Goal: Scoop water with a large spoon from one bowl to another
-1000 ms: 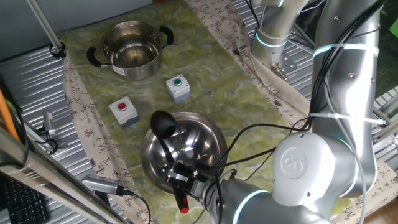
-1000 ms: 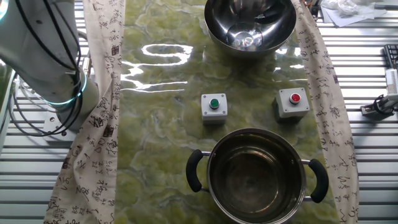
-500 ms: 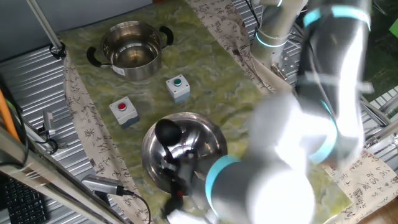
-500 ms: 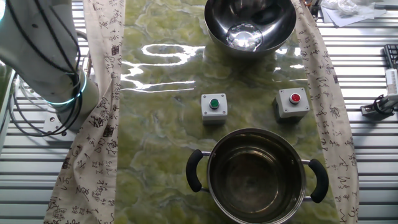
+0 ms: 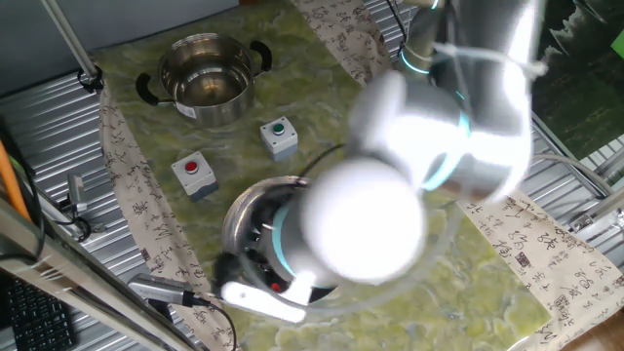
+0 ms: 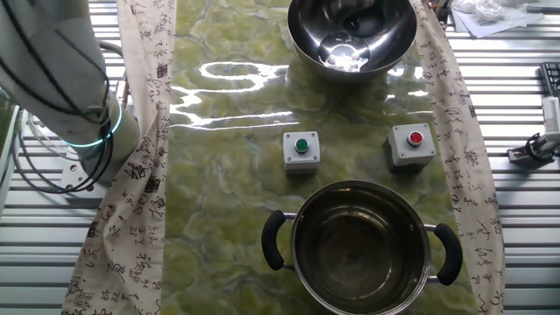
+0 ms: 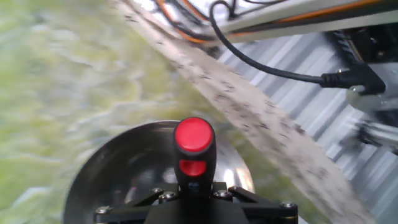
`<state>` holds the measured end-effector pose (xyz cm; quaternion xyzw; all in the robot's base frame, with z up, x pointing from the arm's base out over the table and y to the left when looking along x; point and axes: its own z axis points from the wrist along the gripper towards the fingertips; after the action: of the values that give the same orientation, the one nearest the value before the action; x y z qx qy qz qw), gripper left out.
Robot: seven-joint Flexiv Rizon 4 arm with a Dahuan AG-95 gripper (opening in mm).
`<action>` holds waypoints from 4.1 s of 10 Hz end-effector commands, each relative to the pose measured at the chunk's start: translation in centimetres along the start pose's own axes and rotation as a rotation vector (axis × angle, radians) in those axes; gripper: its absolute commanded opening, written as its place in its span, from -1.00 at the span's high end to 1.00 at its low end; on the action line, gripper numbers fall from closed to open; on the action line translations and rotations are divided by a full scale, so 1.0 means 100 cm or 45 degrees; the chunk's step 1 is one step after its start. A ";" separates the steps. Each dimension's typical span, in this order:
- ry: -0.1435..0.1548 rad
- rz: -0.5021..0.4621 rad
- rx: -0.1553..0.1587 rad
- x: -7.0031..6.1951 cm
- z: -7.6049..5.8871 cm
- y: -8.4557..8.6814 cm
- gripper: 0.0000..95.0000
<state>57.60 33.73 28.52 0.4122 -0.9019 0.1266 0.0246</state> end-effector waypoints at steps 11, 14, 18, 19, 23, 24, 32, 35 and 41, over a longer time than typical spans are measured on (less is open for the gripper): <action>-0.064 -0.354 -0.117 0.135 -0.009 -0.074 1.00; -0.096 -0.406 -0.120 0.168 0.002 -0.085 1.00; -0.097 -0.346 -0.117 0.166 0.002 -0.088 1.00; -0.114 -0.315 -0.128 0.165 0.001 -0.088 1.00; -0.089 -0.278 -0.122 0.144 -0.008 -0.097 1.00; -0.089 -0.287 -0.127 0.142 -0.010 -0.097 1.00; -0.086 -0.353 -0.180 0.128 0.001 -0.103 1.00; -0.085 -0.351 -0.178 0.124 0.004 -0.106 1.00; -0.105 -0.327 -0.158 0.124 0.003 -0.106 1.00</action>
<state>57.65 18.02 32.35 0.5370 -0.8412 0.0552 0.0325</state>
